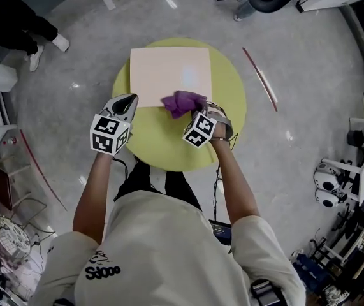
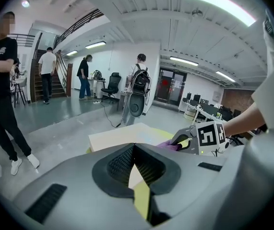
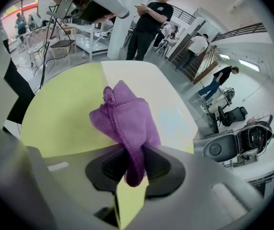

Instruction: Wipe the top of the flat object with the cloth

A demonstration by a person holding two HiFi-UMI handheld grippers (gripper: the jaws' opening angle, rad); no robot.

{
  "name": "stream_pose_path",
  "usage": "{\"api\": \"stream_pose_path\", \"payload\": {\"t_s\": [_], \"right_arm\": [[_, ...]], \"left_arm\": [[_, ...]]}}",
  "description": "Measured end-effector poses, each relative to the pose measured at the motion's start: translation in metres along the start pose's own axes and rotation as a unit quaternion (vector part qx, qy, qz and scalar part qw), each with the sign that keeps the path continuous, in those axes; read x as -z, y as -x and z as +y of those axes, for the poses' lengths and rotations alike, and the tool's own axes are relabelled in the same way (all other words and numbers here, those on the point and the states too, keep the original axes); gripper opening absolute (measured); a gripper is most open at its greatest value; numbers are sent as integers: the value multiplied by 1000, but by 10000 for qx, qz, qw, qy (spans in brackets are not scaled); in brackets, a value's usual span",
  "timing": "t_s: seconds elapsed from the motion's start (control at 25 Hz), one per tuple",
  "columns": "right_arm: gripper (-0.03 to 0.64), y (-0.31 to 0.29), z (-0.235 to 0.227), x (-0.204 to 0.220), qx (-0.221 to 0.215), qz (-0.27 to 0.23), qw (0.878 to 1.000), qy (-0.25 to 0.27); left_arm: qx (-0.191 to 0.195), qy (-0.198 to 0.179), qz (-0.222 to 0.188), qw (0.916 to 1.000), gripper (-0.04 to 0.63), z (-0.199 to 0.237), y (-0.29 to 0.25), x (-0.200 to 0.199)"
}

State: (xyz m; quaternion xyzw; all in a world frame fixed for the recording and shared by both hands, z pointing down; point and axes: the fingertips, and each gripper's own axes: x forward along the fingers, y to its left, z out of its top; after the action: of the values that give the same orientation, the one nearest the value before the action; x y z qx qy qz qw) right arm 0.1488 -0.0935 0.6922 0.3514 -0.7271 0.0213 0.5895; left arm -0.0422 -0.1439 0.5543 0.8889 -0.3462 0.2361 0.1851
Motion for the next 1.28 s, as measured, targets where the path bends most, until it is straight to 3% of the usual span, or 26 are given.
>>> {"api": "stream_pose_path", "payload": {"t_s": [0.32,0.56,0.8,1.0,1.28], "right_arm": [[89,-1,-26,46,197,183,9983,-518],[87,21,-42,51,149,-163,9868,-1602],[87,65,-91,39,539,-804,9553,-2794],[87,120,-134,34,879,-1381,9177,-3620],[87,204,-177,6,1259,-2203,8913,-3759]], "left_arm": [[144,-106,6,9998,5,-18,-25,-8],[208,-208,0,9996,5,-32,-33,-21],[349,-593,-229,9974,5,-37,-43,-60],[436,-875,-552,9937,5,-47,-43,-107],[521,-1454,-1054,9824,5,-69,-19,-178]]}}
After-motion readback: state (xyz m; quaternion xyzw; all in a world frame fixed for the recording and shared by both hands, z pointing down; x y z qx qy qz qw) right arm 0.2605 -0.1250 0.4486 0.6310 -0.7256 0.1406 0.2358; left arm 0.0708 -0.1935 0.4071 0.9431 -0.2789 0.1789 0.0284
